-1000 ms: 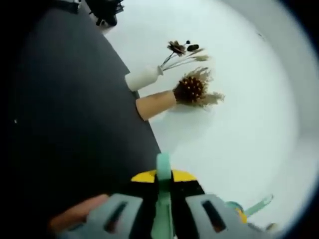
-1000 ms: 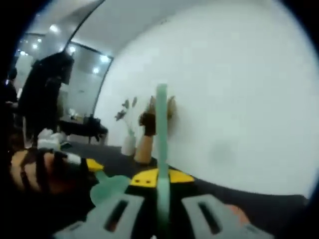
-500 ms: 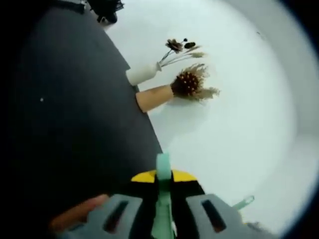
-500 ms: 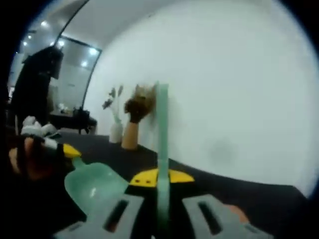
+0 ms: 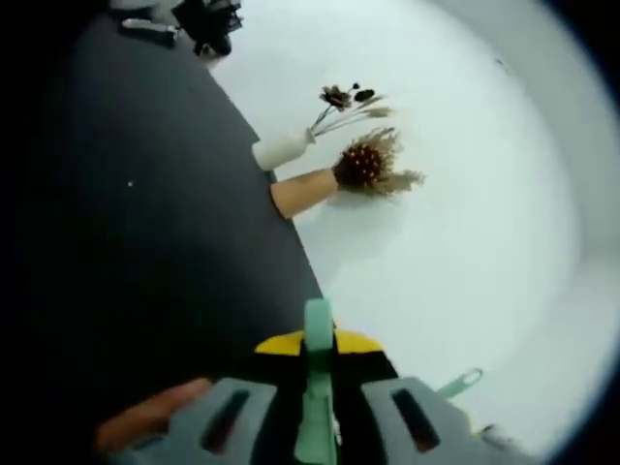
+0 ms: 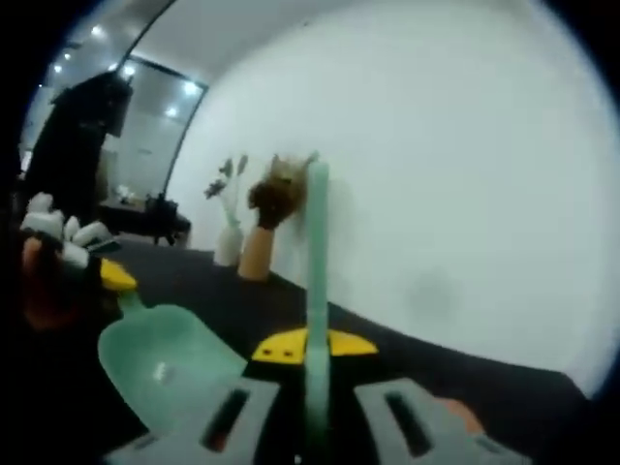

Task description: Pick up the broom and sweep the trash on the tabletop into the dustpan.

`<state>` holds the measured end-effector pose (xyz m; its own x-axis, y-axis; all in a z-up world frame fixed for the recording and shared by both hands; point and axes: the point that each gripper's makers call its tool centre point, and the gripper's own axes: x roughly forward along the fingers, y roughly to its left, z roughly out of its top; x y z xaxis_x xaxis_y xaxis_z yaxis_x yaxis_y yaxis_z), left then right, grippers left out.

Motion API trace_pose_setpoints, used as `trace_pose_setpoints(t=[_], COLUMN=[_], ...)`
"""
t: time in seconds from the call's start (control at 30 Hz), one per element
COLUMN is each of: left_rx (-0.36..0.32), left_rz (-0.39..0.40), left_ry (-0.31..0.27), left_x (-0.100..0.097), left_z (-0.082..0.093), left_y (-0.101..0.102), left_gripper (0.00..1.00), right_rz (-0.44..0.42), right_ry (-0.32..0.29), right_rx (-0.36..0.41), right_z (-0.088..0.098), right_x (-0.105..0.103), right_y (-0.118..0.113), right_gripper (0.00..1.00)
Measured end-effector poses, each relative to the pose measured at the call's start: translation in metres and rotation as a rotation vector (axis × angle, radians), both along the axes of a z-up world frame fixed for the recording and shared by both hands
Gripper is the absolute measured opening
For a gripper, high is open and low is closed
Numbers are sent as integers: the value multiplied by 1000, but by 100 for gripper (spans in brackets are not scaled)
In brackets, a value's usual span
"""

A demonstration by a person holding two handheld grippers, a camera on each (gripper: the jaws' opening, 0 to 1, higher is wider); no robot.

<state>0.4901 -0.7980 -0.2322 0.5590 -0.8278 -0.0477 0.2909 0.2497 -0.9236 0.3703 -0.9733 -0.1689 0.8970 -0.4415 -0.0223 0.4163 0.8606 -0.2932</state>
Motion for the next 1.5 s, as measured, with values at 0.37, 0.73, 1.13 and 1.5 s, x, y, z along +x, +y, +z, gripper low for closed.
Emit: trace_pose_setpoints(t=[0.37,0.73,1.13,1.5], left_rx=[-11,-17,-25,-23], left_rz=[8,2,5,4], left_ry=[31,48,54,53], left_x=[-3,-5,-5,-5], left_z=[-4,-8,-7,-7], left_y=[-4,-6,-7,-7], left_gripper=[10,10,10,10], right_rz=[57,87,166,112], right_ry=[22,-7,-20,44], right_rx=[42,16,123,18], right_z=[-15,-1,-10,-10], right_x=[11,17,32,32], right_y=[14,32,59,56], right_gripper=[5,5,5,5])
